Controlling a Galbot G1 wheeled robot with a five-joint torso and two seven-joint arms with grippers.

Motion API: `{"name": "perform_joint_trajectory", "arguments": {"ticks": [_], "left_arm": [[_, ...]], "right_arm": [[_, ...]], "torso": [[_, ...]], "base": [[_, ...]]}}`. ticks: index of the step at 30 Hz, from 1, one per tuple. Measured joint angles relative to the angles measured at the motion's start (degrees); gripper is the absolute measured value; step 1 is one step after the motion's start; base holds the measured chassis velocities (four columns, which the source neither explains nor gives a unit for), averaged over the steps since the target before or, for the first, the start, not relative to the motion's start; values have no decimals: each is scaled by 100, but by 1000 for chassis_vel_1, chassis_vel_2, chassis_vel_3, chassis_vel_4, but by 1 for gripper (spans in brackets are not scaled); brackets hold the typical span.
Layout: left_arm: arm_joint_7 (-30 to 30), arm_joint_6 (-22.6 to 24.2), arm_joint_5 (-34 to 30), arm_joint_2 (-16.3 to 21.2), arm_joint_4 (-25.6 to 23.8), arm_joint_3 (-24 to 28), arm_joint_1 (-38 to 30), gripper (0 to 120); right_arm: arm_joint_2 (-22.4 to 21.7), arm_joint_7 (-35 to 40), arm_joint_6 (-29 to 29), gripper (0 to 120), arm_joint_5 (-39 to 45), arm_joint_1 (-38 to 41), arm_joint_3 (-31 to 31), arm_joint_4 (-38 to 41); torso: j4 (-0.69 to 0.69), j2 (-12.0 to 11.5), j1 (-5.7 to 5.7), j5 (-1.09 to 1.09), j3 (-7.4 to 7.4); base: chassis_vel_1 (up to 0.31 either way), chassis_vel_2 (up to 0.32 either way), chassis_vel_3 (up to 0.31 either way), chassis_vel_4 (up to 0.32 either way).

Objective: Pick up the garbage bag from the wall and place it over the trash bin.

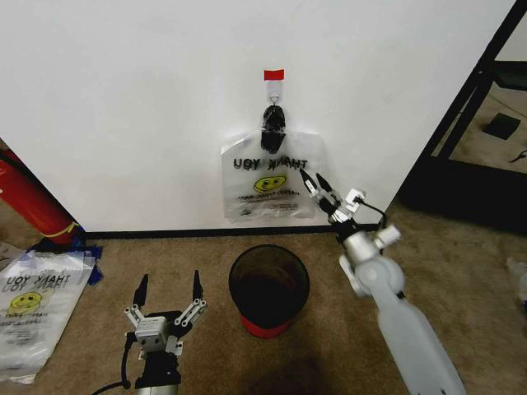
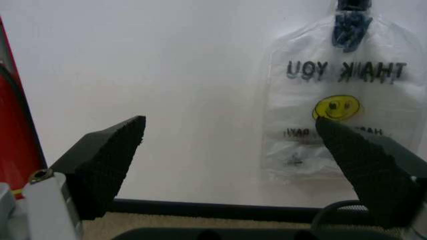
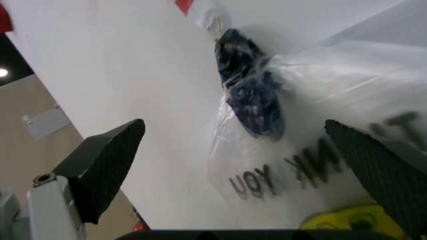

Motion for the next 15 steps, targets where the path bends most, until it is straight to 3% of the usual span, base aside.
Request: {"name": "perform_joint_trajectory", "arguments": {"ticks": [8, 15], "left_arm": [[16, 48, -21, -66, -15, -106, -1, 100], [15, 48, -52, -110, 24, -127, -46, 100]], "right_arm": [[339, -383, 17, 100, -68, 911, -339, -1063], [518, -325, 8, 100, -164, 1230, -406, -1445]], "torso": [[1, 0, 0, 0, 0], [-1, 0, -1, -1, -1]], "base": [[0, 0, 0, 0], [0, 0, 0, 0]]}}
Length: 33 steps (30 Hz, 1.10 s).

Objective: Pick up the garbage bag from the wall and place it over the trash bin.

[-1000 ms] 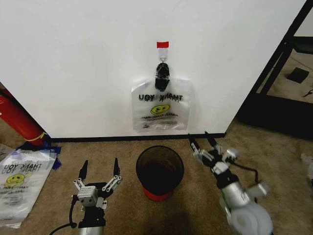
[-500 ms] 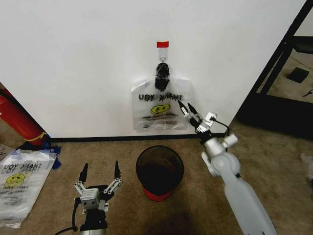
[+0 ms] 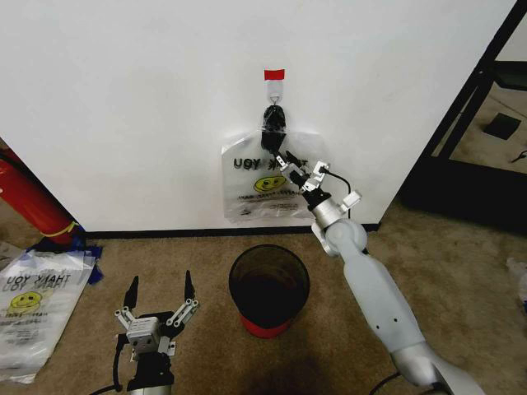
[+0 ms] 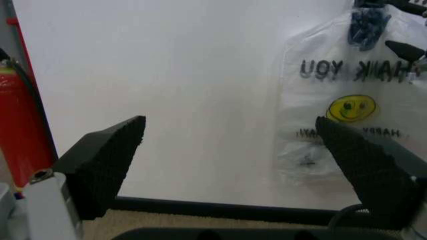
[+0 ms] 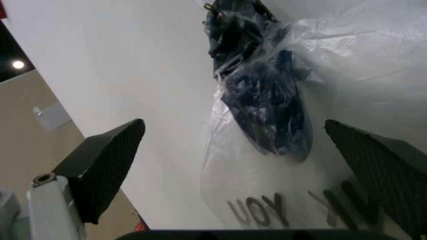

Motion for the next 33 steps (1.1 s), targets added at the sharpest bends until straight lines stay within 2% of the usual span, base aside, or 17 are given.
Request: {"name": "perform_joint_trajectory", "arguments": {"ticks": [9, 23, 26, 27, 31, 32, 33], "left_arm": [[-3, -2, -30, 11, 7, -20, -27, 100], [-4, -5, -97, -14, -31, -45, -52, 100], [-4, -6, -96, -10, -31, -44, -50, 100], [-4, -6, -96, -10, -31, -44, -50, 100], [-2, -7, -82, -15, -30, -14, -44, 100], [-1, -8, -81, -16, -30, -10, -45, 100], [1, -8, -80, -14, -28, -7, -49, 100]], "right_arm": [[67, -17, -27, 100, 96, 172, -63, -248], [153, 110, -70, 99, 196, 229, -109, -136], [165, 132, -80, 89, 245, 222, -108, -112], [165, 132, -80, 89, 245, 222, -108, -112], [153, 130, -94, 70, 289, 190, -80, -54], [151, 130, -97, 68, 293, 187, -76, -54], [151, 130, -101, 61, 295, 187, -73, -56]], "torso": [[0, 0, 0, 0, 0], [0, 0, 0, 1, 0], [1, 0, 0, 1, 0], [1, 0, 0, 1, 0], [0, 0, 0, 1, 0], [0, 0, 0, 1, 0], [0, 0, 0, 1, 0]], "base": [[0, 0, 0, 0], [0, 0, 0, 0], [0, 0, 0, 0], [0, 0, 0, 0], [0, 0, 0, 0], [0, 0, 0, 0], [0, 0, 0, 0]]}}
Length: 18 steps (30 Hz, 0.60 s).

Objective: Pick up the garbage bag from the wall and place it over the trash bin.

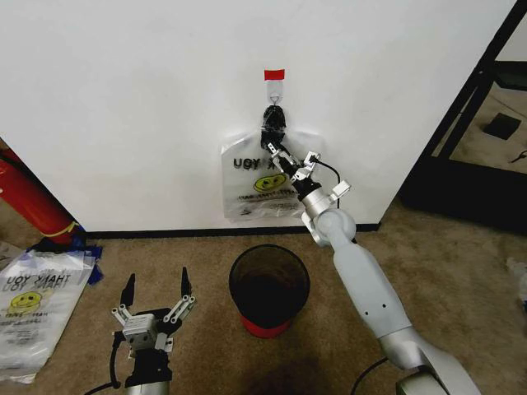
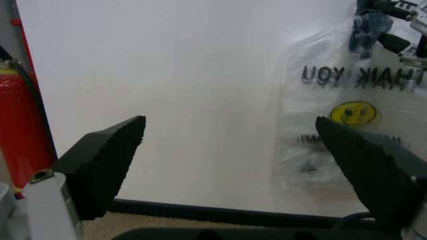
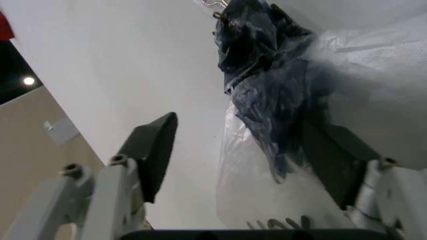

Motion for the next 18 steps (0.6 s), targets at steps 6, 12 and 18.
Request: {"name": "perform_joint_trajectory", "arguments": {"ticks": [6, 12, 18], "left_arm": [[4, -15, 24, -25, 11, 38, 22, 100], [5, -29, 32, -45, 11, 59, 37, 100], [5, -38, 33, -58, 18, 80, 41, 100]], "right_arm": [[21, 66, -4, 33, 12, 42, 21, -74], [23, 99, 16, 13, 31, 72, 16, -97], [40, 102, 40, 0, 23, 73, 12, -126]], "torso": [[0, 0, 0, 0, 0], [0, 0, 0, 0, 0], [0, 0, 0, 0, 0]], "base": [[0, 0, 0, 0], [0, 0, 0, 0], [0, 0, 0, 0]]}}
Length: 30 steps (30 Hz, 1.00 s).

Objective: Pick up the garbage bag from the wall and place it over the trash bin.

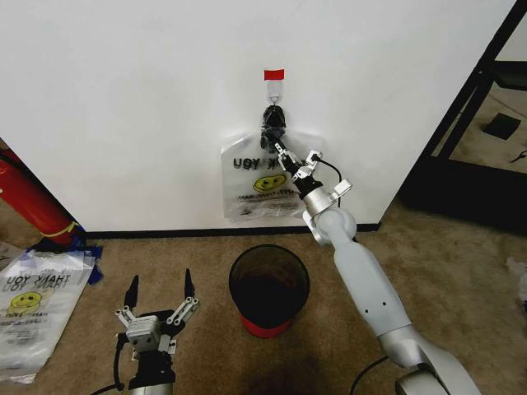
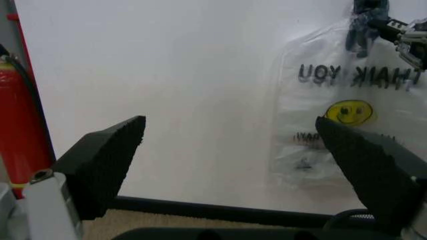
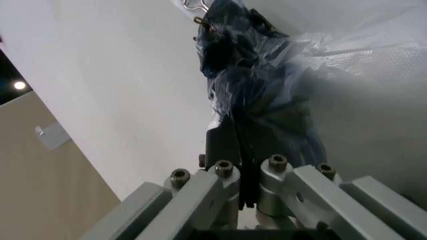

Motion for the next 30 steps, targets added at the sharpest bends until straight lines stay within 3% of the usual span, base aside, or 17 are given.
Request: {"name": "perform_joint_trajectory", "arguments": {"ticks": [13, 30], "left_arm": [[-9, -1, -33, 42, -63, 1, -38, 100], [-33, -59, -85, 140, -95, 185, -67, 100]], "right_arm": [[-191, 200, 61, 0, -231, -438, 35, 568], [-684, 362, 162, 0, -802, -2156, 58, 2094]], "torso": [[0, 0, 0, 0, 0], [-1, 1, -1, 1, 0]], "base": [[0, 0, 0, 0], [0, 0, 0, 0]]}}
